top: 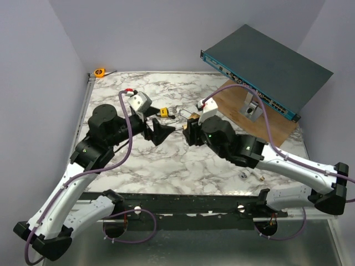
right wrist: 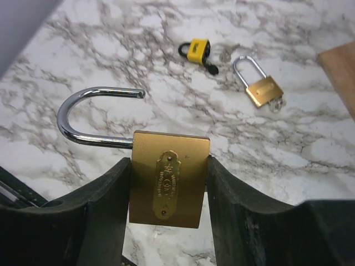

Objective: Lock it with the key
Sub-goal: Pick up the lock from the center of the board, then lock the lock.

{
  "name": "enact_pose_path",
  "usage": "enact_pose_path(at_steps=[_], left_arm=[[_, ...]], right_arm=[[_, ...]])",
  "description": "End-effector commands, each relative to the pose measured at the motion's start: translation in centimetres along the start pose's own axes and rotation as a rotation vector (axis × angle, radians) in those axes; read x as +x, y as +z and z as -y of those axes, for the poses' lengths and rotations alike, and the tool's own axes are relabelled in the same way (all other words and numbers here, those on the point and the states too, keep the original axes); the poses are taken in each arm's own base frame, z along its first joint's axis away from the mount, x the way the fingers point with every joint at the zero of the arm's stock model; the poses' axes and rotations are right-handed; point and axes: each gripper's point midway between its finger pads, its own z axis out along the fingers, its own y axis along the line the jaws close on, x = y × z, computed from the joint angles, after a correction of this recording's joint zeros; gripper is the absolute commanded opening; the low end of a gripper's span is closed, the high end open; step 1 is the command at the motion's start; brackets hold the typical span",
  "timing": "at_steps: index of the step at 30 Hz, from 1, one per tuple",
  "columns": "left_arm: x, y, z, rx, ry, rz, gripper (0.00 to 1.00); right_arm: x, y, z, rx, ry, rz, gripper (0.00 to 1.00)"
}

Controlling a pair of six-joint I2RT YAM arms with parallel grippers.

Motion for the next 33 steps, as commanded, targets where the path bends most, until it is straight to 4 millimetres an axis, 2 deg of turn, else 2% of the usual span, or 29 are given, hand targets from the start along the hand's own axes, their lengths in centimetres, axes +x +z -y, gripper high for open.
enact_pose_path(at_steps=[1,8,12,17,24,29,33], left_arm=[[-3.7,-1.1,1.6,0.051,0.253,0.050,0.94],[-6.3,-1.2,3.3,0.091,0.462,0.144,0.93],[-6.9,-1.1,3.7,0.078,0.532,0.179,0.94],[-5.9,-0.2,3.7,0.060,0.594,0.134,0.92],[-3.4,1.1,3.6,0.049,0.620,0.024,0.80],[-4.0,0.5,4.2,0.058,0.599,0.073,0.61],[-4.1,0.4,4.9,0.083,0.577,0.083,0.58]], right_arm=[[-8.0,-4.2,-0.2,-0.063,0.036,0.178,0.01],[-11.9,-7.6,-1.2,-0.175,0.031,0.252,0.01],[-12.3,-8.4,-1.4,-0.210,0.019,0.265,0.01],[-12.6,-9.2,-1.3,-0.229,0.024,0.282,0.01],[-13.7,-10.2,-0.8,-0.221,0.046,0.320,0.01],[-13.8,-10.3,-0.5,-0.212,0.045,0.323,0.01],[-13.9,-10.3,-0.6,-0.215,0.046,0.326,0.01]])
